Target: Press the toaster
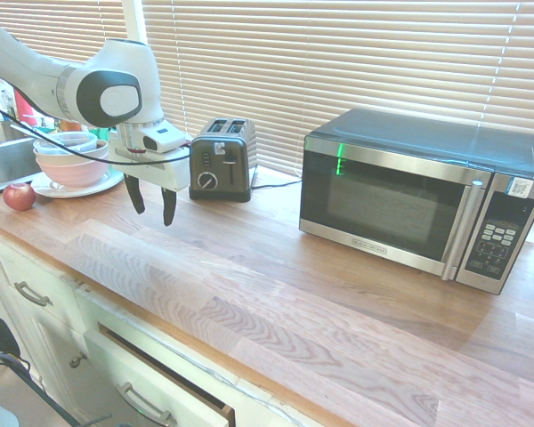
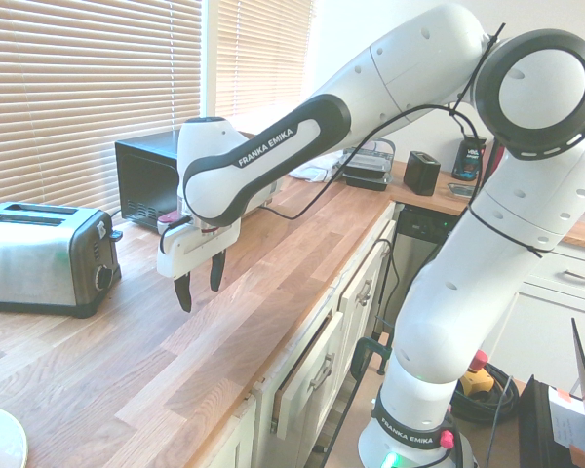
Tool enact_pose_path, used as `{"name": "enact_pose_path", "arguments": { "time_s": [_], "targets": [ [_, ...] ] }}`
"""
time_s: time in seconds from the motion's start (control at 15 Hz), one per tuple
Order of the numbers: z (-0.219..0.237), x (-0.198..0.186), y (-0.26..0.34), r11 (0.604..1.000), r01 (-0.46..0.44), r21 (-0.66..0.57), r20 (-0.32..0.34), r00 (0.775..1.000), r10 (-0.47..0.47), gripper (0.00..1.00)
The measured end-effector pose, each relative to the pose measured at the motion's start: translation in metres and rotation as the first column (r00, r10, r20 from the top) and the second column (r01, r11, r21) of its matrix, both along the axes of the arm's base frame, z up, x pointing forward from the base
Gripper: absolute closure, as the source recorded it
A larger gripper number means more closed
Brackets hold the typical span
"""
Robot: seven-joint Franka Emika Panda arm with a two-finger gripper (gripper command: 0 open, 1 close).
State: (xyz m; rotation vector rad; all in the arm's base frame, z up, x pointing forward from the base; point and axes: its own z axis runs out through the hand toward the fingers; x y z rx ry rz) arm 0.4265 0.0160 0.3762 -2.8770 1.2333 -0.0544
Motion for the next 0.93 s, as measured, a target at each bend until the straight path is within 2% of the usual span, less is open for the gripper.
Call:
{"name": "enact_pose_path", "arguments": {
  "time_s": [0.33, 0.67, 0.93],
  "targets": [
    [0.002, 0.013, 0.001, 1.0, -0.016, 0.002, 0.018, 1.0, 0.016, 0.0],
    [0.039, 0.084, -0.004, 1.0, -0.027, 0.014, 0.061, 0.998, 0.026, 0.0],
    [0.055, 0.121, -0.005, 0.999, -0.035, 0.014, 0.078, 0.996, 0.034, 0.0]
  ]
}}
